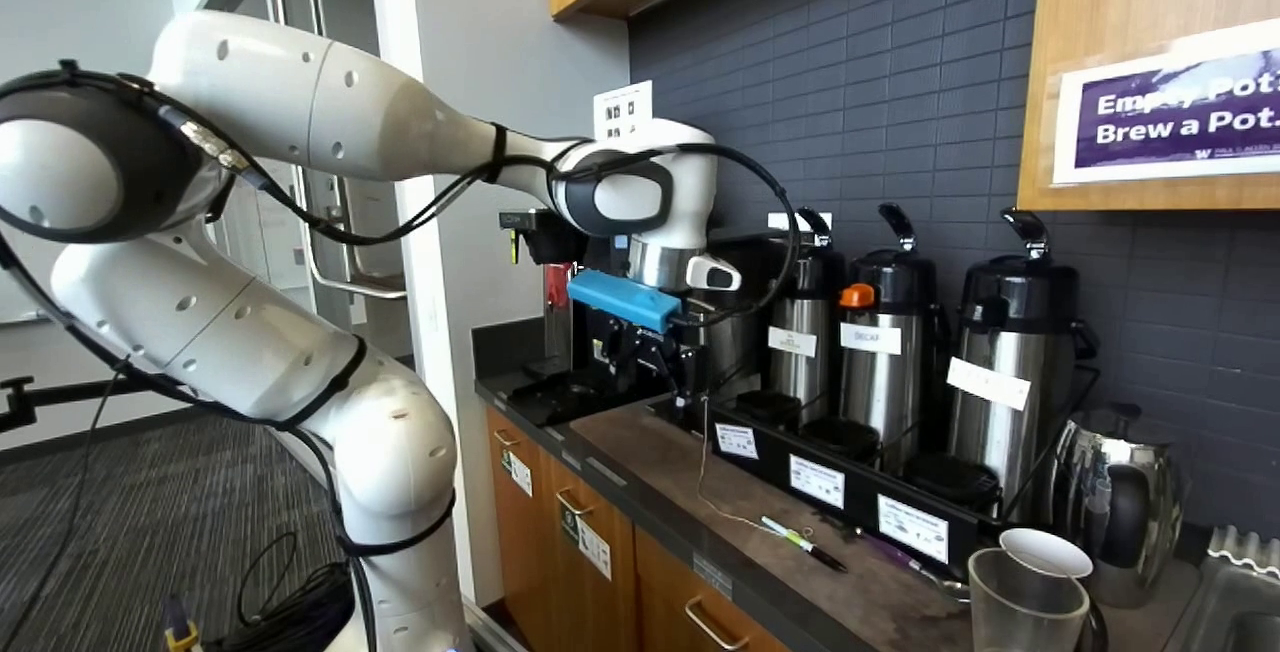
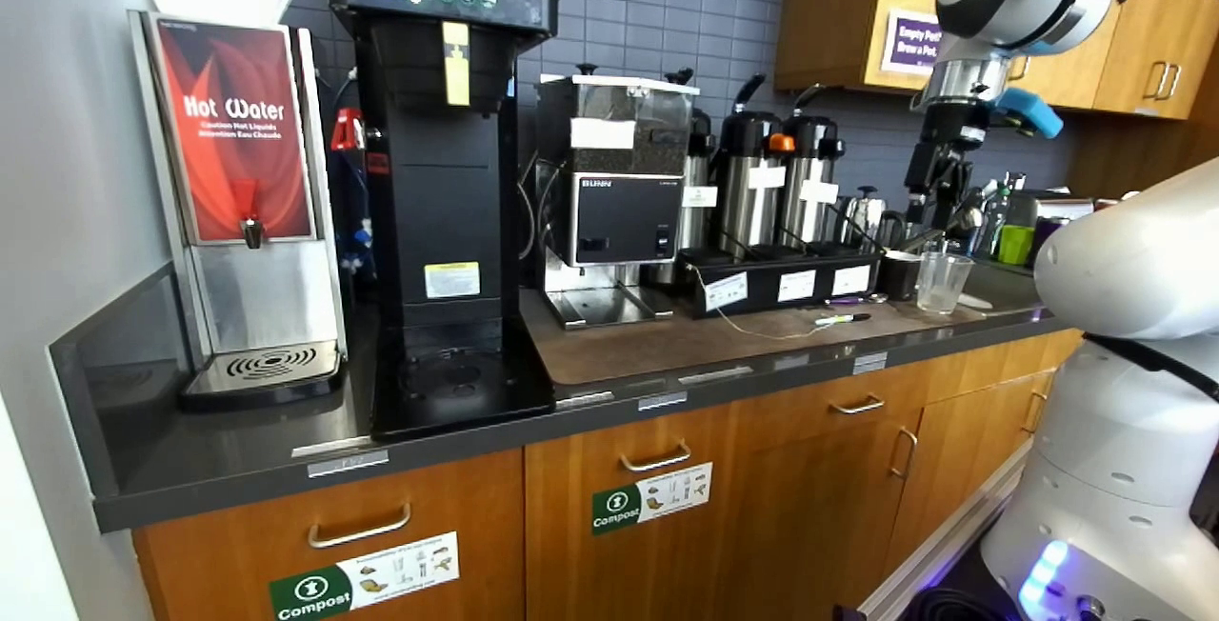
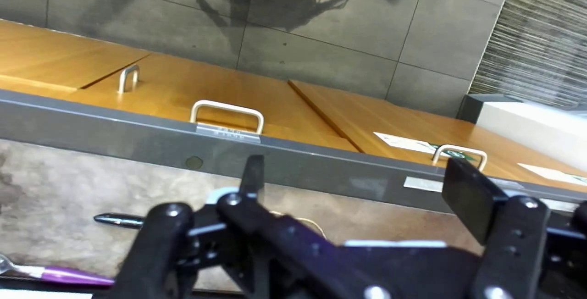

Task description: Move the marker to the right

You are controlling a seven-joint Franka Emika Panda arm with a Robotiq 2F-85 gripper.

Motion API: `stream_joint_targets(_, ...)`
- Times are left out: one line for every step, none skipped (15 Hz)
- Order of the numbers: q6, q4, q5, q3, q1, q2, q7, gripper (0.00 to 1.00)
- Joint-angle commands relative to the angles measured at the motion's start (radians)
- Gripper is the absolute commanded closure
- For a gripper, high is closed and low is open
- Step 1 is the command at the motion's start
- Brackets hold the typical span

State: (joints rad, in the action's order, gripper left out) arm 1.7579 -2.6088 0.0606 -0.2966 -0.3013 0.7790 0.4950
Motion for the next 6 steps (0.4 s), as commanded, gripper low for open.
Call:
stream_joint_targets(-0.031, 0.005, 0.026, -0.036, 0.039, 0.029, -0.022, 0.0)
stream_joint_targets(-0.044, 0.005, 0.028, -0.04, 0.041, 0.044, -0.022, 0.0)
stream_joint_targets(-0.046, 0.003, 0.029, -0.042, 0.041, 0.051, -0.022, 0.0)
stream_joint_targets(-0.048, 0.003, 0.029, -0.042, 0.041, 0.054, -0.023, 0.0)
stream_joint_targets(-0.048, 0.003, 0.029, -0.042, 0.041, 0.053, -0.022, 0.0)
stream_joint_targets(-0.048, 0.003, 0.029, -0.042, 0.042, 0.053, -0.022, 0.0)
